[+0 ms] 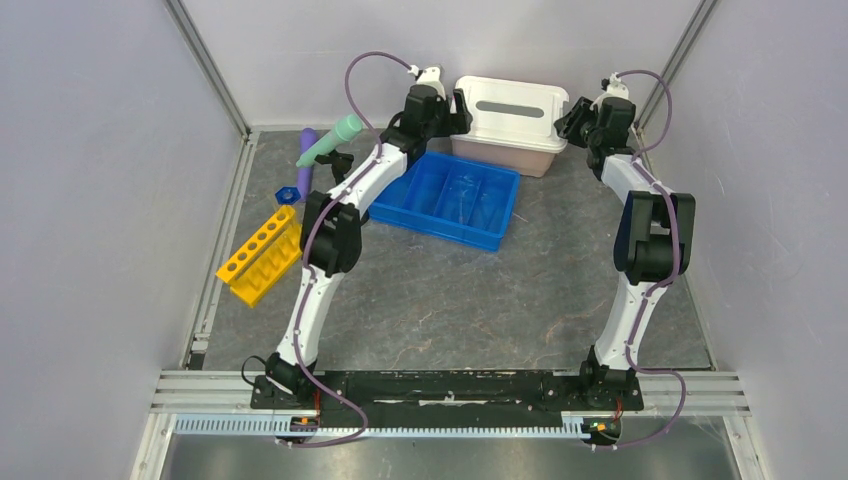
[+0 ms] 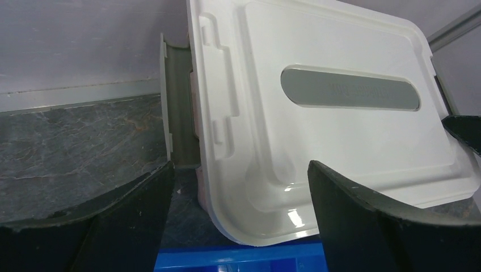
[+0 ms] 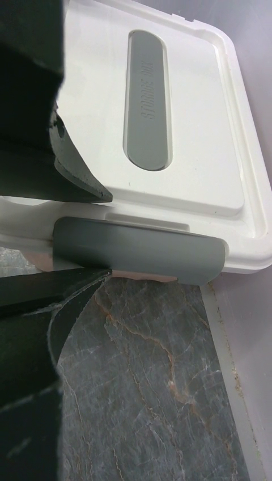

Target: Organize the chemistry lab equipment

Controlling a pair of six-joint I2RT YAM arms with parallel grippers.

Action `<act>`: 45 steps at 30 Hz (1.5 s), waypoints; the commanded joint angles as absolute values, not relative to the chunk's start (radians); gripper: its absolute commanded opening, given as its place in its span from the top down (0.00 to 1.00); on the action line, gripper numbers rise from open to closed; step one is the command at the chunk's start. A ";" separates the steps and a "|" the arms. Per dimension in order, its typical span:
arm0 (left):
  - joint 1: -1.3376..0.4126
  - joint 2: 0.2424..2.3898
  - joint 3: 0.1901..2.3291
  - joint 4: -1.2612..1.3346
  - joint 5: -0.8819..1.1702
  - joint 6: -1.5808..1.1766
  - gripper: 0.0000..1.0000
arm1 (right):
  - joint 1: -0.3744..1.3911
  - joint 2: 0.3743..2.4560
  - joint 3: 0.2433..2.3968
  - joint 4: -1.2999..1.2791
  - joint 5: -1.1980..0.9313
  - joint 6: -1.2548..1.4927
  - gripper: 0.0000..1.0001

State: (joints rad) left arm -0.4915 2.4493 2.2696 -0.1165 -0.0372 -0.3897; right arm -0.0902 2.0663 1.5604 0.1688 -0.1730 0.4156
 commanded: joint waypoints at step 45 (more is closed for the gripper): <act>-0.433 2.516 2.220 0.086 0.130 -0.641 0.19 | -0.155 2.115 1.528 0.117 -0.233 0.382 0.58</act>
State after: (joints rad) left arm -0.4370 2.4912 2.2196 0.0322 0.0925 -0.5846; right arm -0.1322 2.0750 1.5570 0.1940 -0.2634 0.4030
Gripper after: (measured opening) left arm 0.813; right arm 0.472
